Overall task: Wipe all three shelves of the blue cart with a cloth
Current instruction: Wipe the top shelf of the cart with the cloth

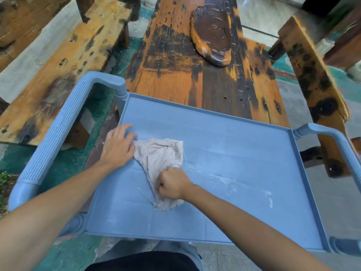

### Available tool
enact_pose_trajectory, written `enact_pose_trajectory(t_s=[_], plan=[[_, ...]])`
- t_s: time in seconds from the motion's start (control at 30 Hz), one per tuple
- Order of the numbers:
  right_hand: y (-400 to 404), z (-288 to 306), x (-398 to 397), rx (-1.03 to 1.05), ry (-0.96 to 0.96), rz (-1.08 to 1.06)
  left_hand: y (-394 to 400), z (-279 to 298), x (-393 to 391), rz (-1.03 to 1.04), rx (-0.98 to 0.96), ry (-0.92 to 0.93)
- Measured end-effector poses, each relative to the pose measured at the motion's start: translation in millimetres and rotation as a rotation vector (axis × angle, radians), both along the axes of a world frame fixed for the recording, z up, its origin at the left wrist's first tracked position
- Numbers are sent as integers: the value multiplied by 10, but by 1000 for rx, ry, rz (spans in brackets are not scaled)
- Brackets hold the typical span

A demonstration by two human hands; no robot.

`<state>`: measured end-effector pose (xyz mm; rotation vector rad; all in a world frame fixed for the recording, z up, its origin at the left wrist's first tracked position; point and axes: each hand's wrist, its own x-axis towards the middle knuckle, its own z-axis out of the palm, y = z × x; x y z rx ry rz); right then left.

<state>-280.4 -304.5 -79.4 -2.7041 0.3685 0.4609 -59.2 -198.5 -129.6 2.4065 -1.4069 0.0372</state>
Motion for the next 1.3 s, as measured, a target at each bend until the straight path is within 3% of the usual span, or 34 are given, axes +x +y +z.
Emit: enact_pose_trajectory(t_s=[0.07, 0.13, 0.3, 0.43, 0.6, 0.73, 0.8, 0.9, 1.07, 1.3], plan=[[54, -34, 82, -73, -192, -70, -52, 32, -194, -76, 49, -46], [98, -194, 149, -78, -317, -153, -150, 77, -387, 23, 80, 74], [46, -556, 63, -110, -283, -176, -311, 121, -633, 225, 104, 279], [-198, -640, -157, -139, -350, -190, -405, 111, -739, 252, 201, 146], [-660, -638, -550, -175, -417, -269, -849, 173, -1003, 351, 474, 92], [-1111, -648, -917, -219, -386, -343, -1236, 160, -1331, 58, 302, 130], [-1331, -644, -1095, -242, -365, -382, -1359, 147, -1507, 16, 293, 131], [-1631, -633, -1357, -268, -311, -418, -1526, 138, -1703, 93, 469, 58], [-2189, -648, -1919, -329, -201, -543, -1980, 274, -1951, 237, 669, 96], [-2851, -523, -2577, -419, 15, -684, -2316, 292, -2011, 212, 895, -2]])
